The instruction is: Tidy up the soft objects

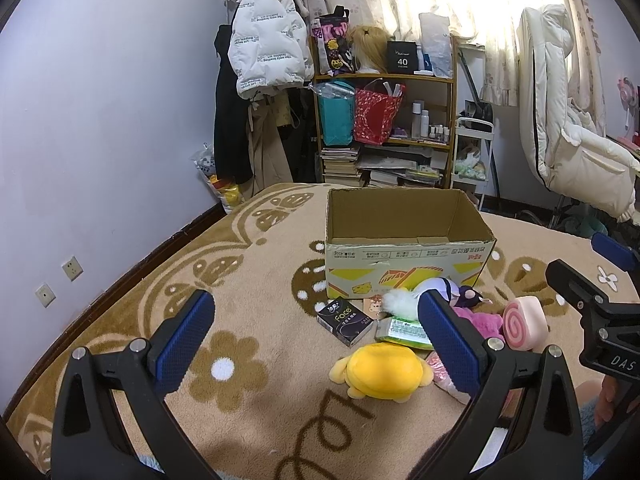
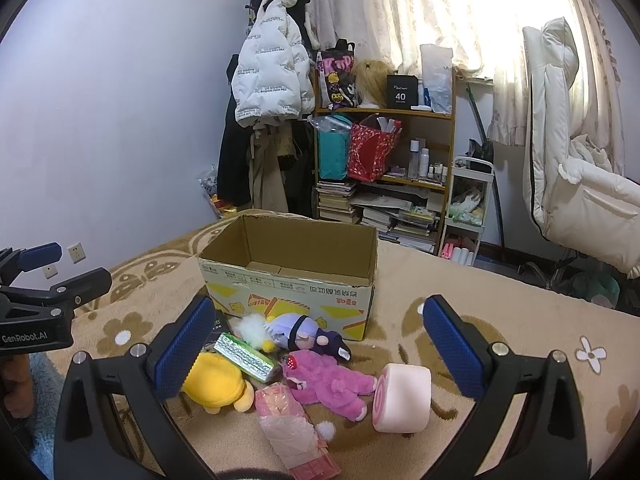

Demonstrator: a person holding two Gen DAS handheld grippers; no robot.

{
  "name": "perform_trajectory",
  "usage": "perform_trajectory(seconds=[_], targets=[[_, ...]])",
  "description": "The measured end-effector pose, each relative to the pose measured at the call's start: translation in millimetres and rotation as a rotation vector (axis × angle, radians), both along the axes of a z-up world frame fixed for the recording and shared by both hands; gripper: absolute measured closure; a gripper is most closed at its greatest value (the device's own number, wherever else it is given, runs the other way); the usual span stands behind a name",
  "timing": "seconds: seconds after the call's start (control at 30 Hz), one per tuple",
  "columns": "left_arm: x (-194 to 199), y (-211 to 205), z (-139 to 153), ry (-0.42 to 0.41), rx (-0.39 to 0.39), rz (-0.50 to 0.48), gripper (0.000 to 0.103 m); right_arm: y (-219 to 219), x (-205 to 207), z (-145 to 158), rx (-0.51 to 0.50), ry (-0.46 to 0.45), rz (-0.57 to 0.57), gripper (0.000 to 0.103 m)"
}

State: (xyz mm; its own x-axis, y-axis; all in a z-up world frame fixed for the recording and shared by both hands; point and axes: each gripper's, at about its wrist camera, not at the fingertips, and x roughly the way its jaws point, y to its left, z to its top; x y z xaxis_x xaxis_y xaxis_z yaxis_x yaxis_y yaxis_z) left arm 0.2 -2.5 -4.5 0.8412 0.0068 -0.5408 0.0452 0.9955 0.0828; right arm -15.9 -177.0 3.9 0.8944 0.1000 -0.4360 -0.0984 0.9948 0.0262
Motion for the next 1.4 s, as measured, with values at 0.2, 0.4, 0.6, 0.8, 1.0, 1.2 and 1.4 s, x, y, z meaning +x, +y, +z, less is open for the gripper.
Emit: perform_trajectory(seconds=[0.2,0.4,0.6,0.8,1.0,1.2,1.4], targets=[[-0.5,-0.7,-0.2,0.002,0.0,0.0,0.002,0.2,0.1,-0.6,0.001,0.001,-0.001,0.0],[-0.3,-0.2,-0.4,0.001,0.002,0.0,0.002,-1.7,0.2,-7.5,0.016,0.007,-0.007,0.0],[-0.9,-1.0,-1.1,0.0,0.002,0.0,0.002,-3.2,-0.5,-12.4,0.026,0.011,-0.01,0.0],[-0.9,-0.7,-1.2,0.002,0.001,0.0,0.002,-3.3,-1.7,-15.3,0.02,0.014,-0.005,0.0],[-1.0,-0.8,-1.1,0.002,0.0,-0.002,0.002,-3.4,-1.3,-16.3,0.046,0.034,-0.002,0.0],[-1.4,-0.9,-1.5,0.002,0.0,-0.002,0.002,-10.0,-4.6,-14.0,0.089,0.04,-0.023,0.0],[2.4,-5.2,-5.7,0.029,0.009,-0.009,0.002,-18.8,-0.9,-14.1,0.137,0.076,-0.032,0.0]])
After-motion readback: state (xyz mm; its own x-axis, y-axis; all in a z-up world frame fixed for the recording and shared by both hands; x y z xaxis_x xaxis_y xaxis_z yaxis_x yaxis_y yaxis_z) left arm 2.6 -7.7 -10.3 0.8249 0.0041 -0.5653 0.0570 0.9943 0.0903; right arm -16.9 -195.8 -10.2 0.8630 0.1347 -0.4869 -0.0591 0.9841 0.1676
